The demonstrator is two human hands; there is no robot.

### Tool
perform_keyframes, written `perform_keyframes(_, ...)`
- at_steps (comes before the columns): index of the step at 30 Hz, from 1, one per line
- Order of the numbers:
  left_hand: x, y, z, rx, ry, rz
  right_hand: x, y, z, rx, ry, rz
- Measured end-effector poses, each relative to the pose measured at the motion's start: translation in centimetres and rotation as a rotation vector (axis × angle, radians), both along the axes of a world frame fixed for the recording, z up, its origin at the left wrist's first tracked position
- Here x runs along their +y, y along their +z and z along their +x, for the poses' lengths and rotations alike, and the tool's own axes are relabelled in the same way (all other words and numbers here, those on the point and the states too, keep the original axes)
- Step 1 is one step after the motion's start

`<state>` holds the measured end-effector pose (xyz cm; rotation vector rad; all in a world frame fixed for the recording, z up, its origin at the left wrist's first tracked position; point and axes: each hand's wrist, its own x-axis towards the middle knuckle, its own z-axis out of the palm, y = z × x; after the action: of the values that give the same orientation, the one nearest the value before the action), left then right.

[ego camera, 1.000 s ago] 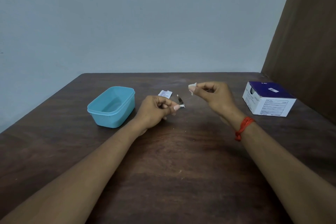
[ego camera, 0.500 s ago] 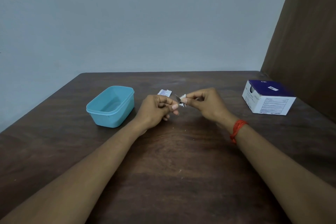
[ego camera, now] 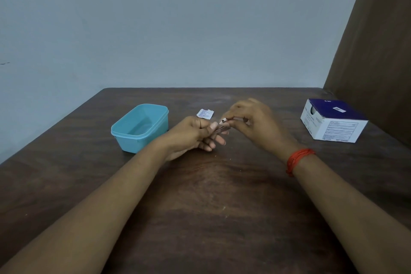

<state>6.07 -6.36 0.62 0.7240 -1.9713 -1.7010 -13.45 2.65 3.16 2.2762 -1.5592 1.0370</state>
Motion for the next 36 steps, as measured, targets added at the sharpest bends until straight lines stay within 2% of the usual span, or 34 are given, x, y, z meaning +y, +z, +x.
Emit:
perform_keyframes(6, -0.4, 0.3, 0.5, 0.033, -0.066, 0.279, 0.4, 0.3, 0.2, 0.013, -0.003, -0.032)
perform_keyframes(15, -0.5, 0.5, 0.6, 0.180, 0.122, 0.454, -0.1, 0.6, -0.3, -0.046, 0.038, -0.068)
perform_keyframes(20, -0.4, 0.2, 0.2, 0.240, 0.197, 0.446, -0.6, 0.1, -0.7, -0.312, -0.001, -0.003)
perform_keyframes(24, -0.2, -0.2, -0.1, 0.261, 0.239, 0.436, -0.8, -0.8, 0.0, -0.419, -0.056, -0.002)
perform_keyframes(32, 0.4, -0.8, -1.0, 0.316, 0.226, 0.304, -1.1, -2.6, 1.5, -0.212, -0.220, -0.005)
perform_keyframes(36, 0.5, -1.0, -1.1, 0.297, 0.219, 0.256, -0.9, -2.6, 1.9, -0.139, -0.194, 0.034)
